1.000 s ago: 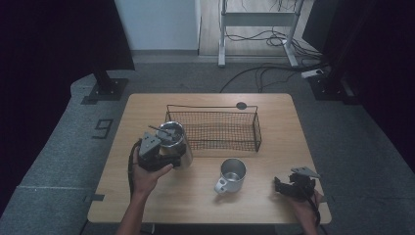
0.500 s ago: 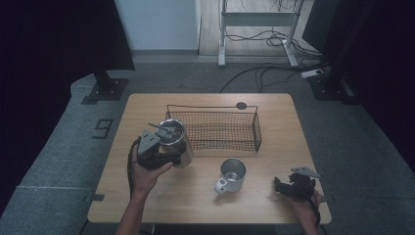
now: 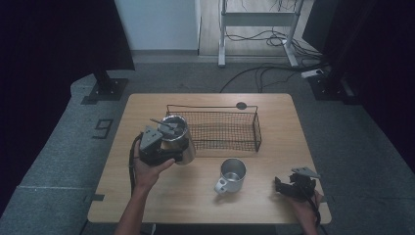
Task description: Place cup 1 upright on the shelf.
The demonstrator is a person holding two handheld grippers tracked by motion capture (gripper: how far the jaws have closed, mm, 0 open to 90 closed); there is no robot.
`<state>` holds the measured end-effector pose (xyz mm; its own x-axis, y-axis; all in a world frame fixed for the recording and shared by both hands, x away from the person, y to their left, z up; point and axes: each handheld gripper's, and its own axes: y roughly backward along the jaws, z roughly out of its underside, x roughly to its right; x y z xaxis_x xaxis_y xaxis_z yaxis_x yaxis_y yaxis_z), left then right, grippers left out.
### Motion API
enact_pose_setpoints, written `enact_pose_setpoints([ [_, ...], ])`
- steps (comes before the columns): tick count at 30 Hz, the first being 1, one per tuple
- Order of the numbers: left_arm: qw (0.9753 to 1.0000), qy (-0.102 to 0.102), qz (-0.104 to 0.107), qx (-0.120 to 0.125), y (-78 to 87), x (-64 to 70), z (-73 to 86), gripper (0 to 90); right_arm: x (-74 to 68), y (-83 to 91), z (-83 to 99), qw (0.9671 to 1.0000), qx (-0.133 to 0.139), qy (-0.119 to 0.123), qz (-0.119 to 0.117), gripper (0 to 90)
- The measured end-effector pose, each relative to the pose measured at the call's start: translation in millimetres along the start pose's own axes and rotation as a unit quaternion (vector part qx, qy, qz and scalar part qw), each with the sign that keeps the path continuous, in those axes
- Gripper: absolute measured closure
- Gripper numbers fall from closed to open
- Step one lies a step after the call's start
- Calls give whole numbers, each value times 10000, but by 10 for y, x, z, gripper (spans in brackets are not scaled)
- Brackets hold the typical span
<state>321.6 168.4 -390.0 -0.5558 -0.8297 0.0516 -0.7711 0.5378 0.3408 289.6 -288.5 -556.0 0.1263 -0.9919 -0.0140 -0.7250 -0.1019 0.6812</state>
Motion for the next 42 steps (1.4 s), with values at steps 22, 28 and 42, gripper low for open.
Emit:
enact_pose_setpoints([
  [22,10000,-45,45,37,-206,-100,-170,46,8,24,18,10000,-4,-47,34,97],
  [28,10000,11,48,48,-259,-176,-202,46,11,26,25,10000,21,-60,57,99],
  [42,9999,66,57,93,-427,-272,-335,45,19,51,44,9999,15,-103,97,104],
])
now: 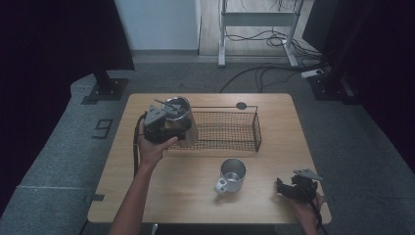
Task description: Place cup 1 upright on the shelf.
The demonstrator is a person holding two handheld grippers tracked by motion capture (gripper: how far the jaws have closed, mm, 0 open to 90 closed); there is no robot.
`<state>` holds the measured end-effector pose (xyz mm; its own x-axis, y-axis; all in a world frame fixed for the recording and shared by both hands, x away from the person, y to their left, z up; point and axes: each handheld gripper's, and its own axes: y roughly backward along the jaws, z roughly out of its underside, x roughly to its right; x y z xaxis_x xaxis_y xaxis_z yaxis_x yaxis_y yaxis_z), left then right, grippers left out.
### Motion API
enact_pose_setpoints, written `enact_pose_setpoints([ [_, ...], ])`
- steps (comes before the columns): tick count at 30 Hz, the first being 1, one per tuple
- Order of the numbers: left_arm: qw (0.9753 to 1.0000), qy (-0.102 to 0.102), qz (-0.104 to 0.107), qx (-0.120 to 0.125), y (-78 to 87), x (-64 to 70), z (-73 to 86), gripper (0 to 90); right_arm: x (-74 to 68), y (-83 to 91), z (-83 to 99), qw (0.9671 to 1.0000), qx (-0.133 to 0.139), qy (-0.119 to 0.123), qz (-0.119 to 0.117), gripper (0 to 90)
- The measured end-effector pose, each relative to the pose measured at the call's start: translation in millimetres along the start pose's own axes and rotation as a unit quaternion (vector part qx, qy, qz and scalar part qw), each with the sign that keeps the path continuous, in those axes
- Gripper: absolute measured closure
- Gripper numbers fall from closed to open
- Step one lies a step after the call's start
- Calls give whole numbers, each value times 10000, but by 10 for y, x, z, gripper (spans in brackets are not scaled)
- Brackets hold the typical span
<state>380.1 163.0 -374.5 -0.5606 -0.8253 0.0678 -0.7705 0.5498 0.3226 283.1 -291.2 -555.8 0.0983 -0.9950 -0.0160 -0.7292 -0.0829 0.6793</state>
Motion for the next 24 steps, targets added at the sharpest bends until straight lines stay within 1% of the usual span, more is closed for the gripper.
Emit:
enact_pose_setpoints([
  [5,10000,49,31,-1,-73,-27,-26,45,1,-2,1,10000,16,1,11,103],
  [9,10000,18,10,-36,-128,-40,-50,46,2,-2,1,10000,15,6,15,103],
  [12,10000,59,23,-31,-172,-62,-78,46,4,-2,2,10000,18,15,14,104],
  [17,10000,60,11,-45,-265,-88,-107,46,4,-3,2,10000,25,6,17,104],
  [24,9999,104,-21,-76,-404,-126,-102,45,5,-2,2,10000,20,1,14,104],
])
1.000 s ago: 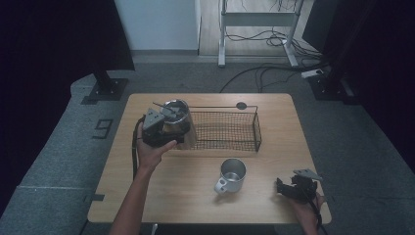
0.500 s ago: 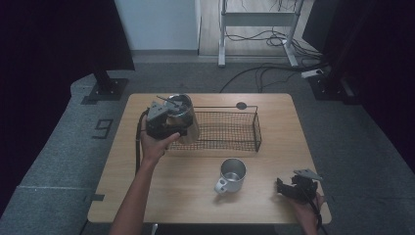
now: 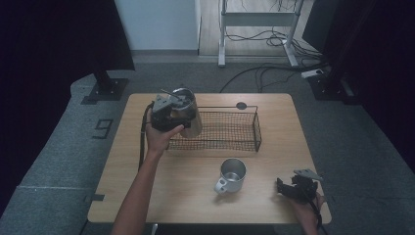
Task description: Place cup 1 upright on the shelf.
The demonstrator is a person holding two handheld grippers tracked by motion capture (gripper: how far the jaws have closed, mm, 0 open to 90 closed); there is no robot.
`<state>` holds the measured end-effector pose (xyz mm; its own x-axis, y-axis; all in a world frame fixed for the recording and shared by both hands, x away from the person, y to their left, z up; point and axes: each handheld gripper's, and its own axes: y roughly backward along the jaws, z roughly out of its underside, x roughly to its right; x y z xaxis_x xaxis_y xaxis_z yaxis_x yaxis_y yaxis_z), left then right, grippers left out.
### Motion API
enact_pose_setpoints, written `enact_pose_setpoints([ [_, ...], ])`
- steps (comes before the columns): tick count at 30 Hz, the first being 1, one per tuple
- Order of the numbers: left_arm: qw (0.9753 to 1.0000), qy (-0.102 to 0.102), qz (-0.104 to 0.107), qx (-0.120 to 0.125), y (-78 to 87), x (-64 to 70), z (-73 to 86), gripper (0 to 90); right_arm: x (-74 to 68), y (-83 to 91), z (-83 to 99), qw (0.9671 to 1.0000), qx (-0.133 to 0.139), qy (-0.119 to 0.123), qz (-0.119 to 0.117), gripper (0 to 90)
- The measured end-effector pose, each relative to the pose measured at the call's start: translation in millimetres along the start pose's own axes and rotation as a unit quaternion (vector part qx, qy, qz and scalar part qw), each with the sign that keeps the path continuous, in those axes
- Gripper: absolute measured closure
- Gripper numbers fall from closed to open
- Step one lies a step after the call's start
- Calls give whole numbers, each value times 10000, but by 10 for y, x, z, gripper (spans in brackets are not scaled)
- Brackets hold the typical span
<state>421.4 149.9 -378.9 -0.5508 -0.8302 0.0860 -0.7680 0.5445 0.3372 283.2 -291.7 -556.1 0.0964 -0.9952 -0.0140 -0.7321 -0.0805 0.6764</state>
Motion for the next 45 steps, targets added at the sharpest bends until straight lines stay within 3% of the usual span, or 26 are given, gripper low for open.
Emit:
enact_pose_setpoints([
  [17,9996,42,-162,-207,-359,-78,95,46,5,3,3,10000,7,3,-6,108],
  [24,9996,89,-163,-195,-449,-92,159,46,5,3,3,10000,7,2,-6,108],
  [45,9981,93,-251,-551,-726,-100,433,45,8,7,5,10000,6,0,-7,112],
])
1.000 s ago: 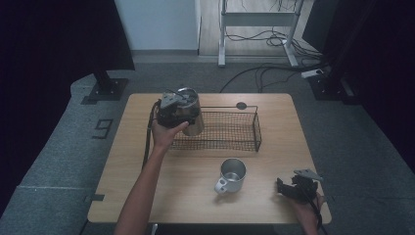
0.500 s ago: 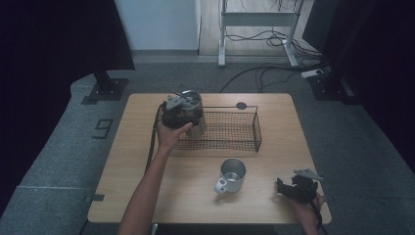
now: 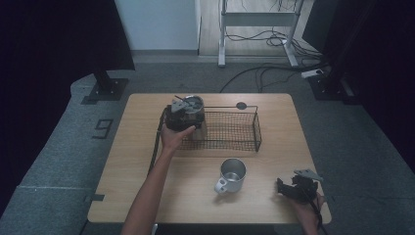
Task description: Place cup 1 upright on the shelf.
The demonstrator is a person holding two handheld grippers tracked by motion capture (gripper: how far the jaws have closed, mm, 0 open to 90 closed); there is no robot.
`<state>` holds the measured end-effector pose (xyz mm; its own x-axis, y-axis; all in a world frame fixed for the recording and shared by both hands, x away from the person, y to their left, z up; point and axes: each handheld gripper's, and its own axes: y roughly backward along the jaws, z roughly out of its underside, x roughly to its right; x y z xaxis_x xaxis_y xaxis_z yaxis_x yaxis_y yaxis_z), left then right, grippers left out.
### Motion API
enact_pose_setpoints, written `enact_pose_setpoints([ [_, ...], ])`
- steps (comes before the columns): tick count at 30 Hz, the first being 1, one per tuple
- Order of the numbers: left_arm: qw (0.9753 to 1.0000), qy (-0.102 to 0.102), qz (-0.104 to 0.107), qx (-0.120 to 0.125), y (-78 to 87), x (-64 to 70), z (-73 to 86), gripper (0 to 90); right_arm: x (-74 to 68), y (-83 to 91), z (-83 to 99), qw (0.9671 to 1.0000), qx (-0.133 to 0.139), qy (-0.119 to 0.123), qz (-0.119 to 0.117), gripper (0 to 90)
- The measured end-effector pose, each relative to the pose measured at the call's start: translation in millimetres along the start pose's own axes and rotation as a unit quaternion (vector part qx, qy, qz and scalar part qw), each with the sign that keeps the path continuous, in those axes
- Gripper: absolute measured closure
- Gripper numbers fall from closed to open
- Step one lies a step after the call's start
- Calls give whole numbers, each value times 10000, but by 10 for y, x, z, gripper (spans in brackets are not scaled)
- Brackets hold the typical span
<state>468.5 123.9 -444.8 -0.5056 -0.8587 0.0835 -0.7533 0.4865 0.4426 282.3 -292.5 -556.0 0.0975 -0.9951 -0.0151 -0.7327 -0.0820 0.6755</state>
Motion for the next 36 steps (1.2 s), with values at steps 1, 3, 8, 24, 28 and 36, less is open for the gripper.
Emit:
enact_pose_setpoints([
  [1,10000,9,-7,-14,-8,1,10,45,0,0,0,10000,0,1,0,112],
  [3,10000,0,-17,-67,-33,-1,37,45,0,0,0,10000,0,2,0,112],
  [8,9999,-1,-49,-146,-80,-5,80,45,0,0,0,10000,0,2,1,111],
  [24,9995,-40,-92,-287,-153,26,168,44,2,2,1,10000,-6,3,-13,112],
  [28,9996,-13,-81,-265,-145,10,198,44,4,2,1,10000,-2,13,-14,113],
  [36,9995,-59,-42,-294,-102,29,231,37,3,2,1,10000,-3,12,-12,113],
])
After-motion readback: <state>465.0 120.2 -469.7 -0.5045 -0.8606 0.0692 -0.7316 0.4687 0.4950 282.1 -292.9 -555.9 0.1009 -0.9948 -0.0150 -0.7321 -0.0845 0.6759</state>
